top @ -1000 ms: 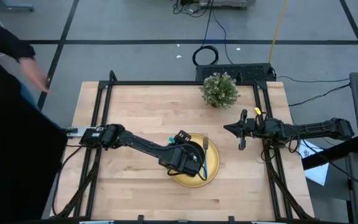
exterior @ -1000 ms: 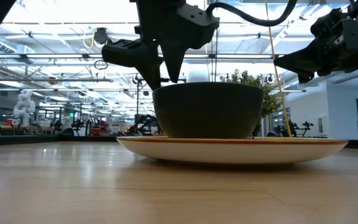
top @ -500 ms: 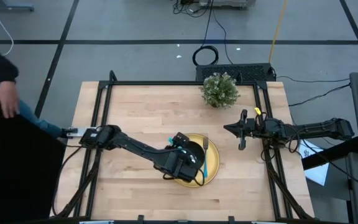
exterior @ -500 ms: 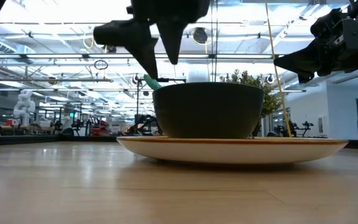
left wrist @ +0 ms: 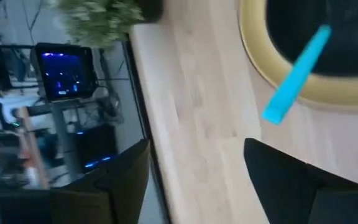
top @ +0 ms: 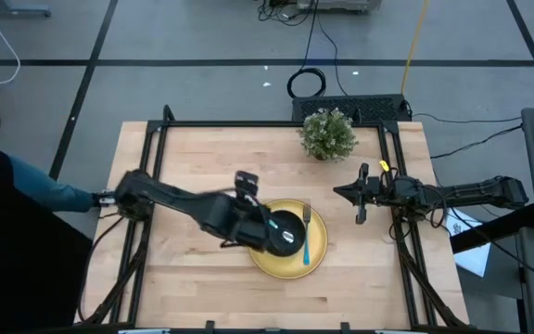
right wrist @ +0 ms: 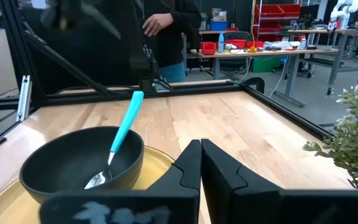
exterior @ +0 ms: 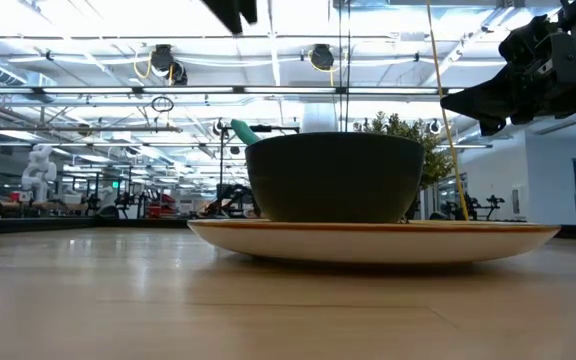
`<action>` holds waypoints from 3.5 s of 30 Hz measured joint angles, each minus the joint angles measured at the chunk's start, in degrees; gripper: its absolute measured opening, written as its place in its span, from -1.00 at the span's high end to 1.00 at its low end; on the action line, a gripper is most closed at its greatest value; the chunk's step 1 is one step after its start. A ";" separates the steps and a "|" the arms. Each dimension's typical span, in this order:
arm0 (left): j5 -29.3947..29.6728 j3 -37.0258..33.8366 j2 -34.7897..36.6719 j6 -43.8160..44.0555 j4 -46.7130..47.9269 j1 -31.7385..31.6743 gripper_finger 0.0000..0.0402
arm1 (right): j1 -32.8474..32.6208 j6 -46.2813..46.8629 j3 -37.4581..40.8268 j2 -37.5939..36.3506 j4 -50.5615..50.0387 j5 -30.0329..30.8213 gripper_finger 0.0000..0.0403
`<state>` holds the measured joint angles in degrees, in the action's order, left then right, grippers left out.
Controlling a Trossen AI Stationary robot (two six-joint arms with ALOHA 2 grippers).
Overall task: Set table place
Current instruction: Return to Home Position
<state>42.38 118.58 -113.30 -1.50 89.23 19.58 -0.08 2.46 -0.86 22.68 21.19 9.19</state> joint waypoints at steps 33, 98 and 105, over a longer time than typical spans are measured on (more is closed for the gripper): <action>-6.80 -6.30 21.99 -3.03 -29.44 0.54 0.99 | -0.01 4.40 0.00 0.50 -0.52 -0.01 1.00; -17.36 -38.17 33.36 -2.87 -65.36 -7.51 1.00 | 0.00 3.21 0.00 0.58 3.98 0.00 1.00; -17.96 -37.64 33.44 -2.20 -65.54 -7.06 0.99 | 0.00 1.68 -0.01 0.85 3.80 0.00 1.00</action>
<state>24.42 80.95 -79.85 -3.70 23.69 12.52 -0.08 4.14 -0.86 23.53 24.99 9.19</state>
